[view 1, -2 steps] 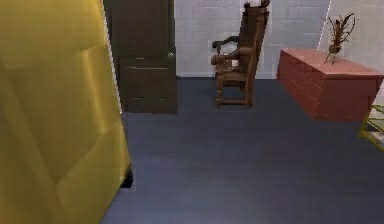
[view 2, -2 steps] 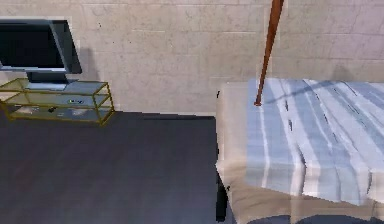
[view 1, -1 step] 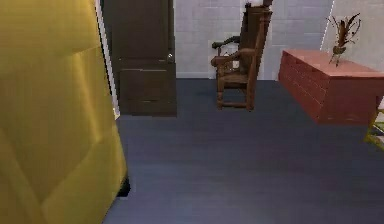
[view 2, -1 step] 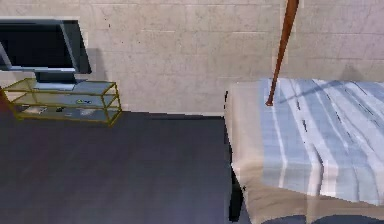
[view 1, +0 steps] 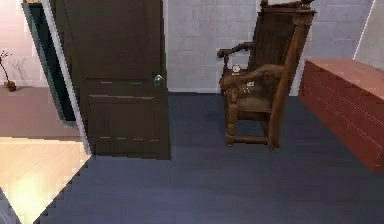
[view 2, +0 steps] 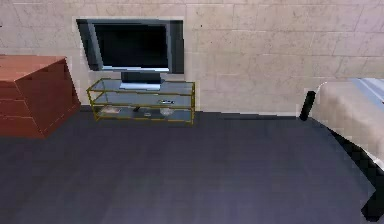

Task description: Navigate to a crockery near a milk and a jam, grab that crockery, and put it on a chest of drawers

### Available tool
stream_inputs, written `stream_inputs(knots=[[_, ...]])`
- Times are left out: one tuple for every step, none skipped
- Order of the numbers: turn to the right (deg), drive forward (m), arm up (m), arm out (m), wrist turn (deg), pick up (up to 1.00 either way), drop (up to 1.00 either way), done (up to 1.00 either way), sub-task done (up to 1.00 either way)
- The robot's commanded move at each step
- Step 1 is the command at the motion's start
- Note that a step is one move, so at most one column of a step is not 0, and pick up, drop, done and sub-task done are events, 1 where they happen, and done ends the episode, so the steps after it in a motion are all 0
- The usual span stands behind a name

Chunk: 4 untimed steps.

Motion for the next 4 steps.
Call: stream_inputs(knots=[[0.0, 0.55, 0.0, 0.0, 0.0, 0.0, 0.0, 0.0, 0.0], [-45.0, 0.0, 0.0, 0.0, 0.0, 0.0, 0.0, 0.0, 0.0], [-12.0, 0.0, 0.0, 0.0, 0.0, 0.0, 0.0, 0.0, 0.0], [0.0, 0.15, 0.0, 0.0, 0.0, 0.0, 0.0, 0.0, 0.0]])
